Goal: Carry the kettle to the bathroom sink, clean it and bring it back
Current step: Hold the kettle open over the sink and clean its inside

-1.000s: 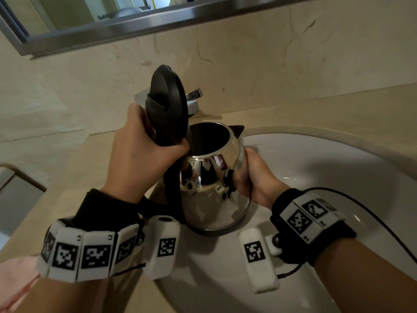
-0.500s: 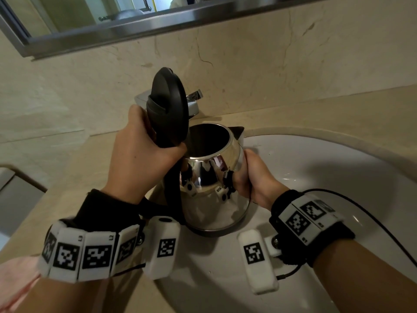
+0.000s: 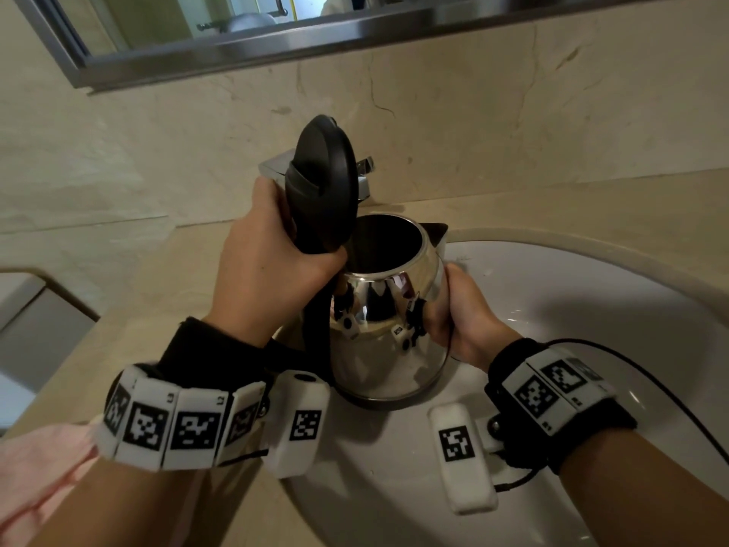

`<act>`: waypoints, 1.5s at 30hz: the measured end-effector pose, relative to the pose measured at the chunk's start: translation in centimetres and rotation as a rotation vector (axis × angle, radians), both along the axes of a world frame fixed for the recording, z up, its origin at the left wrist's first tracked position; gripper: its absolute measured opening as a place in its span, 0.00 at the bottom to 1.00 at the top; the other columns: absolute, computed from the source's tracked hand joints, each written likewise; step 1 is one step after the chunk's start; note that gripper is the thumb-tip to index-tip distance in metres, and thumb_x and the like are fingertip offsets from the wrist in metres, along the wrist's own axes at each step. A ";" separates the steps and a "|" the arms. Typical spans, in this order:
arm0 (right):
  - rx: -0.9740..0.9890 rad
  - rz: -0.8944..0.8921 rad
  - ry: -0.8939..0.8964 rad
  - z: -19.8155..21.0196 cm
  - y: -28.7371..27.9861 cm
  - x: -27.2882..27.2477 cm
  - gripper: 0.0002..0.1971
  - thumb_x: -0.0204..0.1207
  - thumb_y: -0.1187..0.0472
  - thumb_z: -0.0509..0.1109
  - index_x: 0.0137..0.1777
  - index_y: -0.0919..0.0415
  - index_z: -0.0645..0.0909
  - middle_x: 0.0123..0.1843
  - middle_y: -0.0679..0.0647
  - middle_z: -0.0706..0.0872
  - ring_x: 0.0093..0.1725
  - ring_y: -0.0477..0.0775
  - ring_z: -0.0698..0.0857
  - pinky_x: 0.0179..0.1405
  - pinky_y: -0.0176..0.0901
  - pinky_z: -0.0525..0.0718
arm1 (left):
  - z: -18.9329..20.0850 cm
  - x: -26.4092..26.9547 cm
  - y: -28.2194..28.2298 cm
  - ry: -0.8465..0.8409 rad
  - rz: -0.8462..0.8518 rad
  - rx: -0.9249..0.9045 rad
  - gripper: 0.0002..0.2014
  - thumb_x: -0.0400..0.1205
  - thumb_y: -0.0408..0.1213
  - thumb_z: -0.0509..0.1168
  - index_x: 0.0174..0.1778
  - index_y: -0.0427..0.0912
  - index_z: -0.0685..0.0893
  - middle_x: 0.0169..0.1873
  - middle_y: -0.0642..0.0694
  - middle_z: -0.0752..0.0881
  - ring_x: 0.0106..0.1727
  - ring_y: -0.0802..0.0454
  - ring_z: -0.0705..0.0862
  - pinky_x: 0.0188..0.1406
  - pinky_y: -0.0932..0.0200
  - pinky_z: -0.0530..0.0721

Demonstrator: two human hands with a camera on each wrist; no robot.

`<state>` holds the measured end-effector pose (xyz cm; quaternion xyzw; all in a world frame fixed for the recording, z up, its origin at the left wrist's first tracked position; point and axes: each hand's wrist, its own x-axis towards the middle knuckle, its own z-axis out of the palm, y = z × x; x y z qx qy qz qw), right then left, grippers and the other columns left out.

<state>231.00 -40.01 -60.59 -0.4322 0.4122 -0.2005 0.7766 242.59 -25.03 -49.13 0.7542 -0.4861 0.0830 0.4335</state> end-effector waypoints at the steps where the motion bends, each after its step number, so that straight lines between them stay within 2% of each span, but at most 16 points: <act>1: 0.015 0.005 0.002 0.1 0.1 0.0 0.25 0.83 0.43 0.48 0.42 0.57 0.82 0.37 0.58 0.82 0.31 0.52 0.81 0.19 0.33 0.76 | 0.0 0.0 0.0 -0.001 0.001 0.004 0.21 0.67 0.38 0.74 0.47 0.43 0.68 0.35 0.57 0.79 0.37 0.61 0.80 0.31 0.62 0.78; 3: 0.013 0.017 0.006 0.2 0.2 0.0 0.24 0.82 0.44 0.47 0.46 0.57 0.82 0.42 0.60 0.82 0.38 0.55 0.81 0.26 0.36 0.76 | 0.0 -0.1 0.0 -0.003 -0.001 0.009 0.21 0.67 0.40 0.74 0.47 0.43 0.68 0.35 0.57 0.79 0.38 0.60 0.81 0.31 0.59 0.80; 6: -0.020 -0.006 0.020 0.4 0.3 -0.1 0.26 0.82 0.46 0.48 0.31 0.57 0.78 0.27 0.54 0.79 0.23 0.48 0.77 0.17 0.31 0.71 | 0.1 -0.1 0.0 0.005 -0.008 0.012 0.22 0.67 0.41 0.74 0.48 0.43 0.68 0.36 0.56 0.80 0.39 0.59 0.82 0.34 0.55 0.82; 7: -0.026 -0.015 0.021 0.5 0.4 -0.2 0.25 0.82 0.47 0.48 0.29 0.56 0.76 0.25 0.53 0.77 0.21 0.47 0.75 0.16 0.31 0.69 | 0.1 -0.1 0.0 0.003 -0.008 0.010 0.22 0.67 0.41 0.74 0.48 0.43 0.68 0.36 0.56 0.80 0.39 0.58 0.82 0.34 0.55 0.82; 11: -0.037 -0.029 0.031 0.4 0.5 0.0 0.24 0.81 0.46 0.48 0.28 0.54 0.76 0.27 0.53 0.75 0.24 0.49 0.72 0.25 0.37 0.66 | 0.0 0.0 0.0 -0.007 -0.009 0.003 0.22 0.68 0.40 0.75 0.47 0.44 0.68 0.37 0.54 0.81 0.40 0.50 0.83 0.36 0.48 0.84; 15: -0.032 -0.032 0.016 0.0 0.4 0.3 0.23 0.79 0.46 0.48 0.31 0.54 0.78 0.36 0.56 0.77 0.34 0.52 0.76 0.36 0.42 0.71 | 0.0 0.0 0.0 -0.017 -0.008 0.004 0.22 0.67 0.41 0.75 0.46 0.44 0.68 0.36 0.56 0.79 0.37 0.54 0.82 0.34 0.50 0.83; 16: -0.037 -0.038 0.023 0.0 0.4 0.2 0.23 0.79 0.47 0.48 0.31 0.55 0.78 0.35 0.56 0.77 0.34 0.52 0.76 0.36 0.42 0.71 | 0.0 0.0 0.0 -0.015 -0.009 0.004 0.22 0.67 0.40 0.75 0.46 0.44 0.67 0.35 0.56 0.79 0.37 0.57 0.81 0.34 0.51 0.82; 20: -0.054 -0.028 0.035 0.4 0.5 -0.1 0.23 0.81 0.48 0.47 0.29 0.54 0.74 0.28 0.53 0.73 0.23 0.49 0.70 0.22 0.35 0.65 | 0.1 -0.1 0.1 -0.009 -0.020 0.010 0.22 0.67 0.42 0.73 0.46 0.44 0.66 0.35 0.57 0.78 0.37 0.59 0.80 0.32 0.53 0.81; 24: -0.021 -0.039 0.023 0.7 0.6 0.0 0.23 0.81 0.47 0.48 0.32 0.54 0.77 0.30 0.53 0.77 0.27 0.49 0.75 0.26 0.37 0.72 | 0.0 -0.1 0.0 -0.013 -0.020 0.006 0.22 0.68 0.40 0.74 0.47 0.43 0.67 0.35 0.56 0.78 0.38 0.59 0.81 0.32 0.56 0.80; 27: -0.013 -0.042 0.019 0.8 0.7 -0.1 0.24 0.81 0.47 0.47 0.29 0.54 0.75 0.25 0.51 0.75 0.21 0.47 0.73 0.18 0.32 0.70 | 0.0 -0.1 0.0 -0.015 -0.029 0.012 0.22 0.68 0.40 0.74 0.47 0.43 0.67 0.35 0.57 0.78 0.37 0.61 0.80 0.31 0.60 0.79; 28: -0.019 -0.046 0.015 0.7 0.7 -0.1 0.24 0.81 0.47 0.47 0.30 0.55 0.76 0.25 0.51 0.76 0.21 0.47 0.74 0.18 0.33 0.71 | 0.0 -0.1 0.0 -0.016 -0.028 0.012 0.22 0.68 0.40 0.74 0.47 0.43 0.68 0.35 0.57 0.78 0.37 0.61 0.80 0.31 0.60 0.79; 34: 0.001 -0.037 -0.027 1.1 0.9 -0.1 0.27 0.83 0.45 0.47 0.33 0.57 0.80 0.30 0.54 0.81 0.24 0.47 0.80 0.19 0.32 0.75 | 0.1 -0.1 0.1 -0.011 -0.035 0.004 0.22 0.68 0.41 0.75 0.47 0.42 0.68 0.37 0.52 0.80 0.38 0.54 0.82 0.35 0.48 0.84; 37: -0.014 -0.051 -0.044 1.3 1.1 -0.4 0.27 0.84 0.47 0.47 0.33 0.57 0.80 0.19 0.49 0.83 0.15 0.41 0.80 0.12 0.27 0.72 | 0.1 0.0 0.1 -0.008 -0.035 0.008 0.23 0.68 0.42 0.75 0.48 0.43 0.68 0.37 0.52 0.80 0.39 0.53 0.83 0.37 0.44 0.85; 39: -0.025 -0.062 -0.034 1.4 1.2 -0.5 0.27 0.84 0.47 0.47 0.31 0.56 0.79 0.16 0.47 0.81 0.13 0.40 0.78 0.11 0.25 0.70 | 0.1 0.0 0.1 -0.008 -0.030 0.013 0.22 0.68 0.40 0.75 0.48 0.43 0.68 0.37 0.53 0.80 0.39 0.55 0.82 0.37 0.46 0.85; 43: -0.029 -0.063 -0.009 1.7 1.4 -0.4 0.27 0.83 0.46 0.47 0.31 0.55 0.80 0.19 0.48 0.82 0.16 0.42 0.79 0.13 0.26 0.72 | 0.1 -0.1 0.0 -0.016 -0.030 0.011 0.22 0.68 0.40 0.75 0.48 0.43 0.67 0.36 0.57 0.78 0.38 0.61 0.80 0.34 0.55 0.83; 45: -0.030 -0.057 -0.009 1.8 1.5 -0.5 0.26 0.83 0.46 0.47 0.31 0.56 0.79 0.19 0.49 0.80 0.16 0.43 0.78 0.13 0.27 0.71 | 0.0 0.0 0.0 -0.012 -0.029 0.012 0.23 0.69 0.40 0.75 0.48 0.43 0.68 0.36 0.58 0.78 0.37 0.62 0.80 0.34 0.56 0.83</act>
